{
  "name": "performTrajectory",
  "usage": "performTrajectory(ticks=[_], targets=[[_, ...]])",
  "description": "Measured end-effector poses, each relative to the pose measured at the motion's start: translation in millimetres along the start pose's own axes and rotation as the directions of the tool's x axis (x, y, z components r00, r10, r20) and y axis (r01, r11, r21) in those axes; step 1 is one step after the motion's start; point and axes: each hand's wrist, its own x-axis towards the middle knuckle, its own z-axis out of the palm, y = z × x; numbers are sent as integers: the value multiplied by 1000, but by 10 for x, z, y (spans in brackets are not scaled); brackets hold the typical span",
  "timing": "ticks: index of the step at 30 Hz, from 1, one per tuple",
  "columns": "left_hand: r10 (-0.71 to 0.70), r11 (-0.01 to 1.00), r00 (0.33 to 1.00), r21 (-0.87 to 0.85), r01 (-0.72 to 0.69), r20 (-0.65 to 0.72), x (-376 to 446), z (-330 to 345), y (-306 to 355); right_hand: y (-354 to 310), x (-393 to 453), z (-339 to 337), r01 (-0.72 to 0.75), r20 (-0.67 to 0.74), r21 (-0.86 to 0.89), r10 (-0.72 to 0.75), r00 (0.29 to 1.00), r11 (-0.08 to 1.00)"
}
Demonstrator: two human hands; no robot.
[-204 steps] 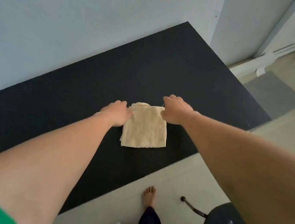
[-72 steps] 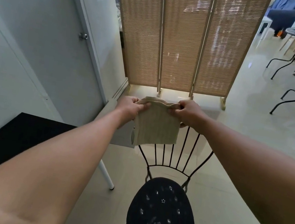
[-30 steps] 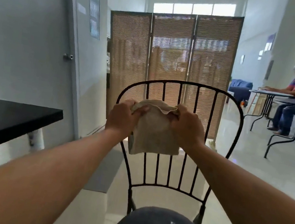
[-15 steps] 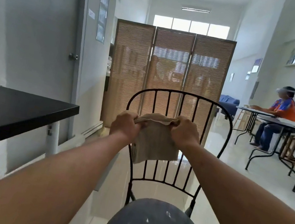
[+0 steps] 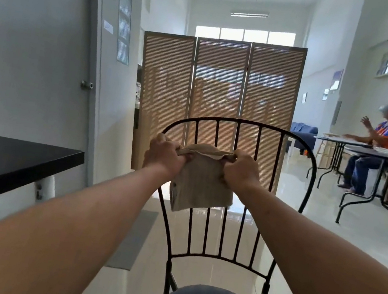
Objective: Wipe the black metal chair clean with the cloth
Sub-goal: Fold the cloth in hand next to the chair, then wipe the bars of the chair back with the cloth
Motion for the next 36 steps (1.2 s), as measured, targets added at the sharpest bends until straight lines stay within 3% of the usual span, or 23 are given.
performTrajectory(ticks=[6,9,19,24,29,36], targets=[[45,997,998,70,-42,-37,355,198,-54,91,291,204,14,-23,-5,-14,1000,1000],[96,995,989,13,-95,-115,357,290,-91,156,321,308,-1,-21,12,1,1000,1000],[-17,988,995,-155,2,-95,431,271,-166,124,299,486,-162,74,99,155,985,982],[-15,994,984,-110,-5,-177,198,164,-146,66,124,489,-72,18,-15,73,997,997],[-9,996,978,-93,-10,-209,-162,-63,-102,-37,-193,401,-51,-67,-3,51,996,999],[14,999,968,-35,-24,-252,-553,-469,23,-207,-542,174,-45,5,27,45,999,999]])
